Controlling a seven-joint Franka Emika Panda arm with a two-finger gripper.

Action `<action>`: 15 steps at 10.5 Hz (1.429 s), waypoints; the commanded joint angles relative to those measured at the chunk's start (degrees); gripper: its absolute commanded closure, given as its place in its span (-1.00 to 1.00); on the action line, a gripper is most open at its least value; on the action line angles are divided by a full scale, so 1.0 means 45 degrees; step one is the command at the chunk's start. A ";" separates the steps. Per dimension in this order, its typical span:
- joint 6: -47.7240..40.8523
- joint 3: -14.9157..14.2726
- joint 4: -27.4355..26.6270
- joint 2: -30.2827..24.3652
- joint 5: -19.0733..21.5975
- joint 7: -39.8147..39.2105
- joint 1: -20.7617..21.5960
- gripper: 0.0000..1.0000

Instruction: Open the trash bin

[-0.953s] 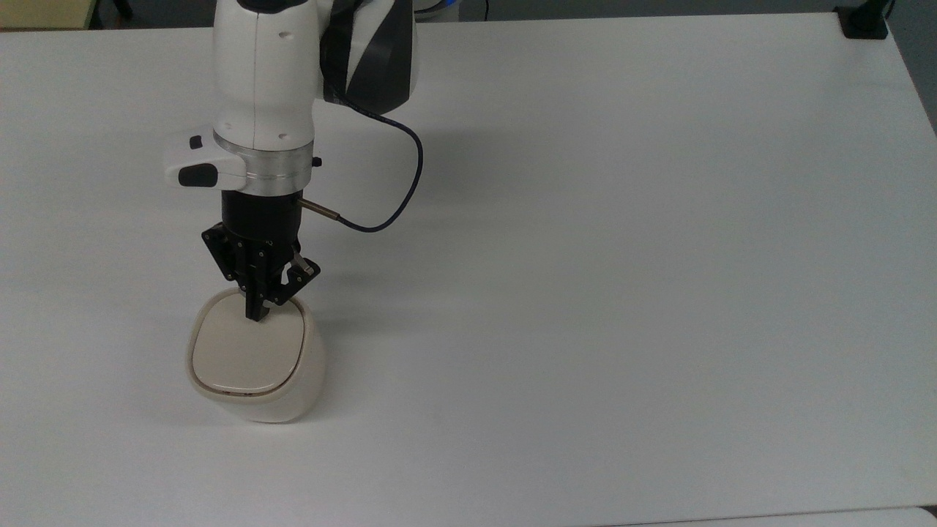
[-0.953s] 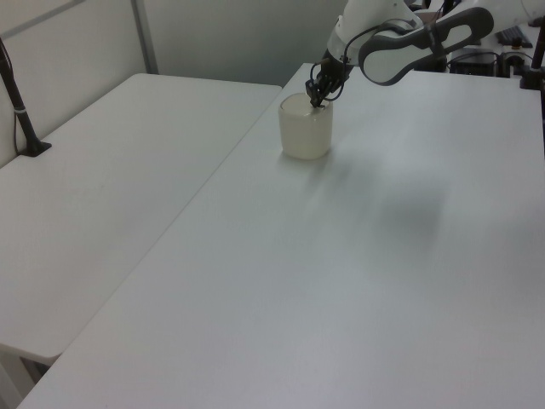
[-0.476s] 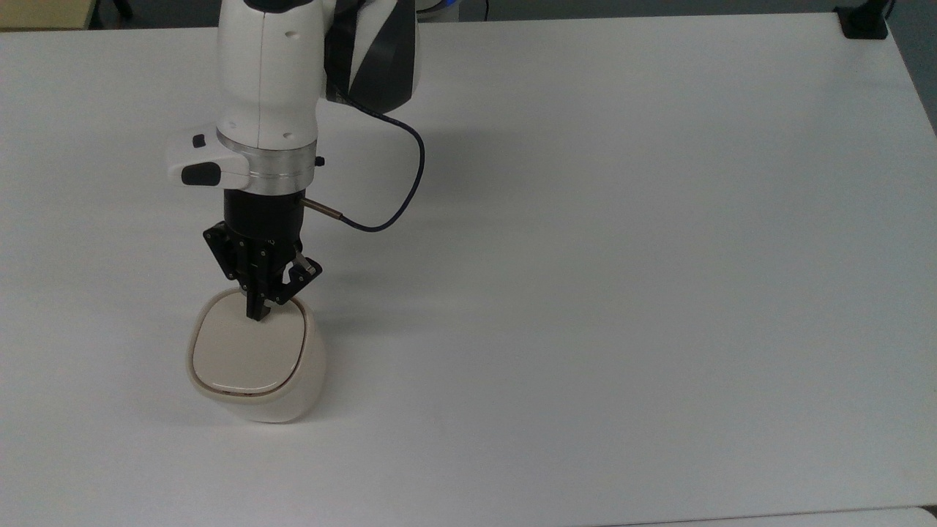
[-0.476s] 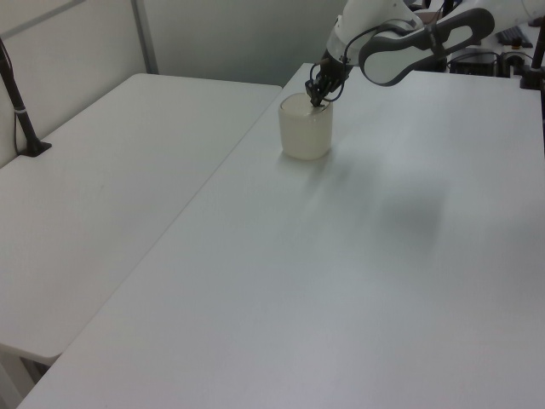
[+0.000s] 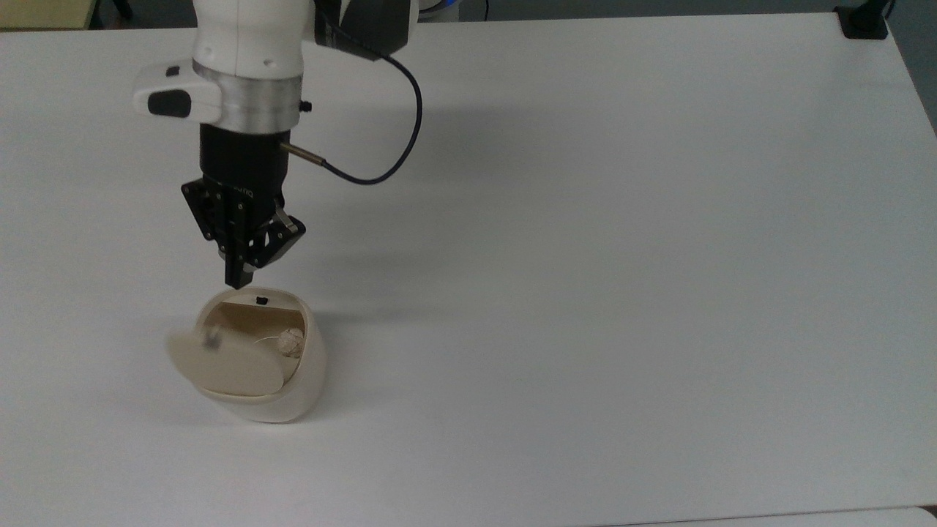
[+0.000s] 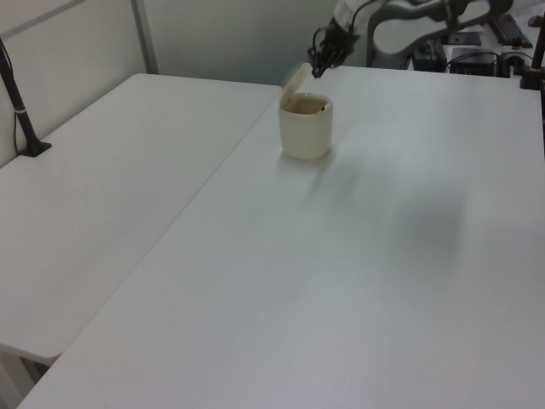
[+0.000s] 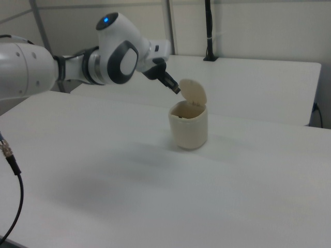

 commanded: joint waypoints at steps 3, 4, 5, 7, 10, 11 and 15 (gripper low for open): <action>-0.3836 0.0088 -0.0530 -0.2576 0.0361 0.0227 0.0307 0.74; -0.4696 0.0244 -0.0549 -0.3064 0.0692 0.0227 0.0288 0.72; -0.5594 0.0342 -0.0627 -0.3591 0.0986 0.0207 0.0288 0.63; -0.6946 0.0946 -0.1132 -0.4567 0.1047 0.0091 0.0152 0.47; -0.8664 0.1299 -0.1429 -0.5547 0.1745 -0.1074 -0.0198 -0.09; -0.9115 0.1590 -0.1409 -0.5646 0.2021 -0.2145 -0.0548 -0.32; -0.9158 0.2199 -0.1370 -0.5277 0.1480 -0.4260 -0.1080 -1.00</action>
